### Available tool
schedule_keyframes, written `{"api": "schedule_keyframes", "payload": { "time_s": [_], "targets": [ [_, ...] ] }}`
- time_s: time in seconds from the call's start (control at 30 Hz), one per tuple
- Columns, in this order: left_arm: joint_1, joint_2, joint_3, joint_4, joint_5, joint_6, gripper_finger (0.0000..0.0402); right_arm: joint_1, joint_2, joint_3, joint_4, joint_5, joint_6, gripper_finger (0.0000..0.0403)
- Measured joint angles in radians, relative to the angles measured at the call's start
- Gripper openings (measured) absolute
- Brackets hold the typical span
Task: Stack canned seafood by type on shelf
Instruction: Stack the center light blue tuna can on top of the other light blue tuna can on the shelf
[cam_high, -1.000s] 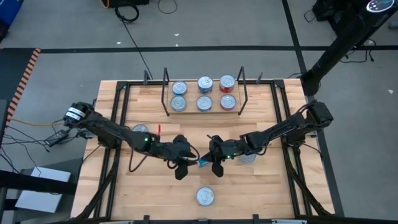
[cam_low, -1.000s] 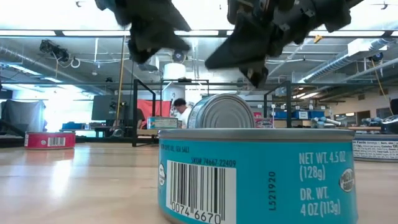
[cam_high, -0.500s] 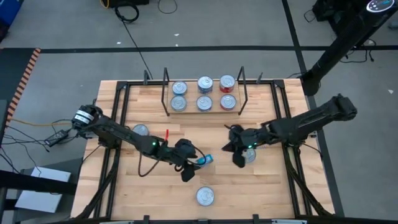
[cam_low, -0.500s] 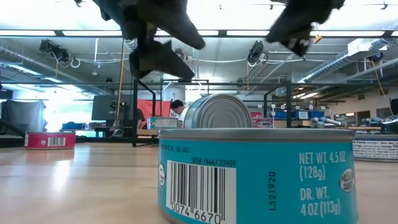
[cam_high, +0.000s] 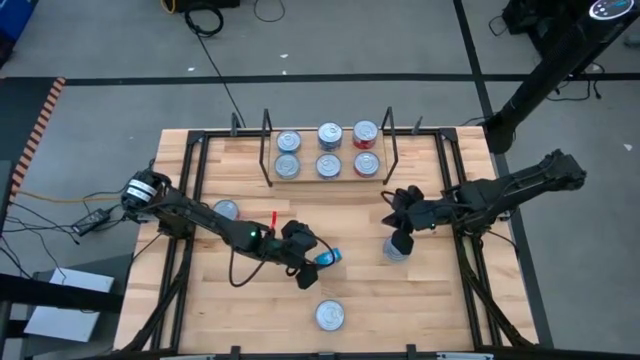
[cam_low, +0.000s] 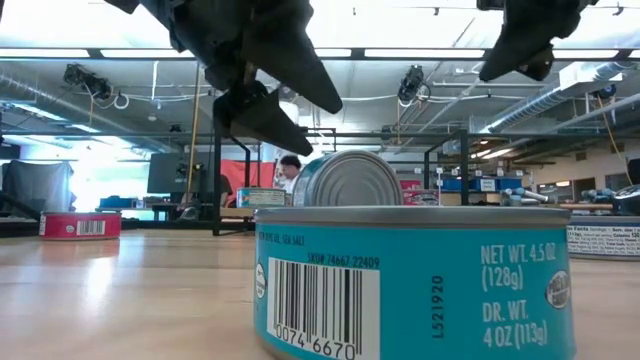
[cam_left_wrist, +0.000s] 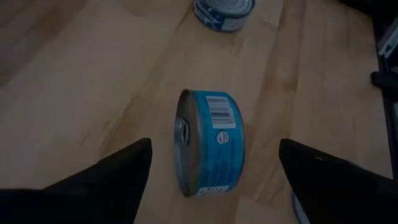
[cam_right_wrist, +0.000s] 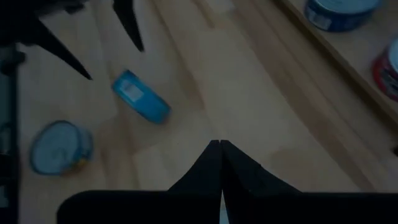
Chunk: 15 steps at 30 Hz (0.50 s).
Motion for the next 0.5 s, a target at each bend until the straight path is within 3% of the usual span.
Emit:
{"api": "schedule_keyframes", "payload": {
  "time_s": [0.2, 0.5],
  "targets": [
    [-0.002, 0.000, 0.000, 0.014, -0.017, 0.050, 0.0357, -0.004, 0.006, 0.000, -0.083, -0.001, -0.015, 0.0011],
    [0.040, 0.014, 0.047, -0.068, 0.018, -0.069, 0.0357, -0.004, 0.005, 0.000, -0.077, -0.001, -0.049, 0.0011]
  ]
}}
